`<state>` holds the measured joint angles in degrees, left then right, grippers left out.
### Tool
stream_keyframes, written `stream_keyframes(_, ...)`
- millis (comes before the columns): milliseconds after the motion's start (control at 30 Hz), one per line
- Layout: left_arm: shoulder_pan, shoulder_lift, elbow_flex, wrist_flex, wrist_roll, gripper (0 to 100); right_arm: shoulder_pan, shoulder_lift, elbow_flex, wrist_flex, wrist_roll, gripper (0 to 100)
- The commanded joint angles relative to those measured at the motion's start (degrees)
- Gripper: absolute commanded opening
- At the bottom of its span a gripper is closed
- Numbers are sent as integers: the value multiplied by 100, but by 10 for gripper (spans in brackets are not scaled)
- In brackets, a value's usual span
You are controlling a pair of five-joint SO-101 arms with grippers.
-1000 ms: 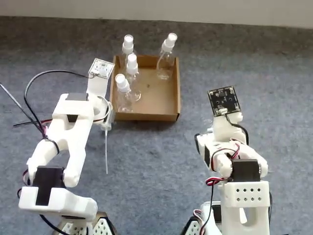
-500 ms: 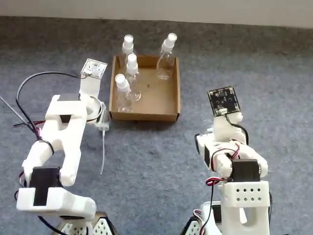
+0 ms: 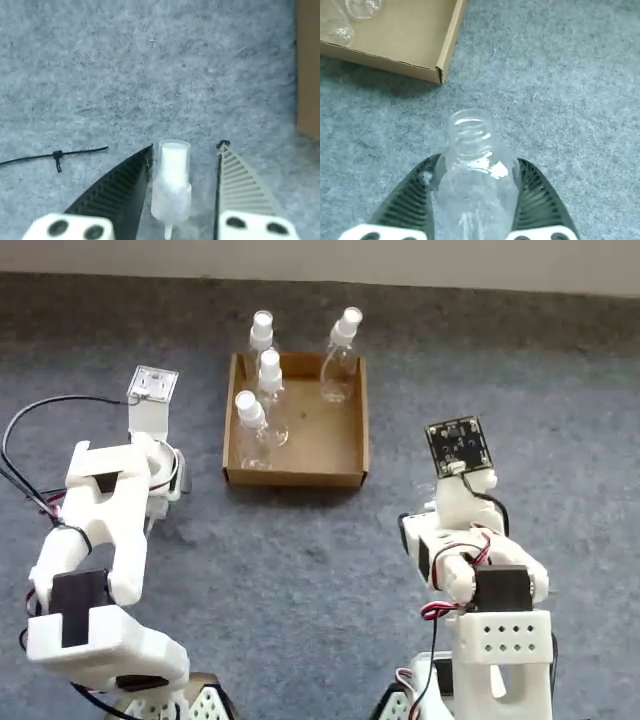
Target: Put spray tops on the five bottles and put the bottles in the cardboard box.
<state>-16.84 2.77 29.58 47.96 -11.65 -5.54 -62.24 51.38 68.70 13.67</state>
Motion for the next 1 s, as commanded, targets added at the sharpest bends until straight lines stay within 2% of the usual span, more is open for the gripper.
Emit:
stream_keyframes(0,101,110,-233,-18,-18,188,-48,-110,-57,22,-62,5)
stream_keyframes(100,84,593,-391,-35,-26,186,-48,-110,-57,22,-44,5)
stream_keyframes(200,48,980,-488,-26,-26,134,-48,-110,-48,22,-44,5)
stream_keyframes(367,48,831,-532,-18,-18,60,-48,-110,-48,13,-70,5)
stream_keyframes(600,92,-145,-699,642,-9,42,-48,-110,-48,-31,-35,5)
stream_keyframes(867,84,-1578,-2053,1934,26,42,-57,-110,-40,-75,-35,5)
stream_keyframes(967,101,-2185,-2527,2286,264,42,-233,-110,-66,-910,-79,5)
